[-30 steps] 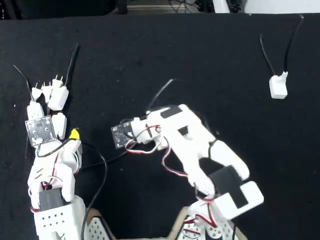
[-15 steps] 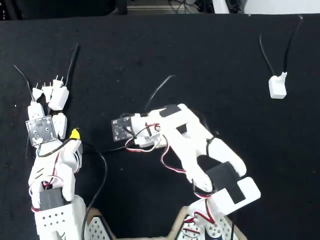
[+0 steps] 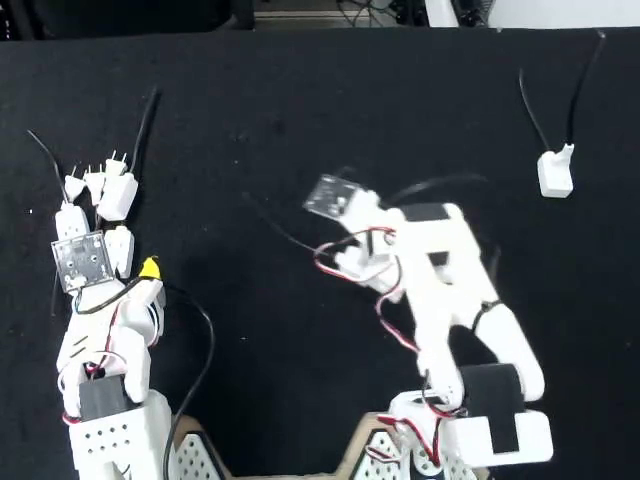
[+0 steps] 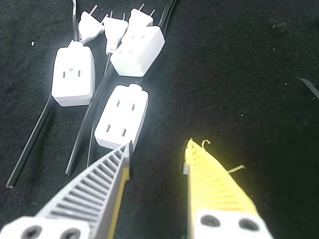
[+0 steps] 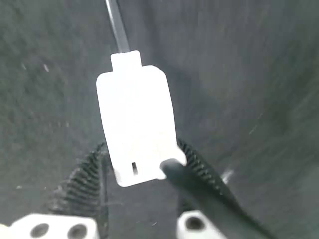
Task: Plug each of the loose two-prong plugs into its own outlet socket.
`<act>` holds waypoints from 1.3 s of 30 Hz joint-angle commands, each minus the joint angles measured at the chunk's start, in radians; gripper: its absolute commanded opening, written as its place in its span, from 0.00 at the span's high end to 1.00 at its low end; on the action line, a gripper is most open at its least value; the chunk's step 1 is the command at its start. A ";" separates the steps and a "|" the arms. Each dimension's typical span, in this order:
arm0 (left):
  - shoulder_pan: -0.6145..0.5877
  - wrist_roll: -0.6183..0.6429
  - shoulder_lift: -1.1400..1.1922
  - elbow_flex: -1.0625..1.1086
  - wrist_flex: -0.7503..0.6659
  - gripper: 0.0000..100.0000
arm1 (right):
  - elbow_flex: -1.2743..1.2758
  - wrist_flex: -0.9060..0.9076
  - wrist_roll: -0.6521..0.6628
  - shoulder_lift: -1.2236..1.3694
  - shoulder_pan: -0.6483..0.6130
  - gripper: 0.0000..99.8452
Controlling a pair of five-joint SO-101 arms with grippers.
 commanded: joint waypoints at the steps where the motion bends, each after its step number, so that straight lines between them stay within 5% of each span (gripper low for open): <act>1: -0.002 0.008 -0.006 0.021 0.005 0.82 | 0.047 -0.161 -0.025 -0.001 0.071 0.99; 5: -0.005 0.008 -0.006 0.021 0.006 0.82 | 0.071 -0.227 -0.032 0.031 0.074 0.98; 13: -0.007 0.008 -0.006 0.021 0.006 0.82 | 0.004 -0.031 -0.032 0.035 -0.032 0.75; 25: -0.007 0.008 -0.005 0.021 0.008 0.82 | 0.002 -0.184 -0.075 0.044 -0.052 0.76; 35: -0.007 0.008 -0.005 0.021 0.008 0.82 | 0.007 -0.181 -0.074 0.044 0.034 0.99; 39: -0.007 0.008 -0.005 0.021 0.008 0.82 | 0.012 -0.175 -0.077 0.031 0.035 0.99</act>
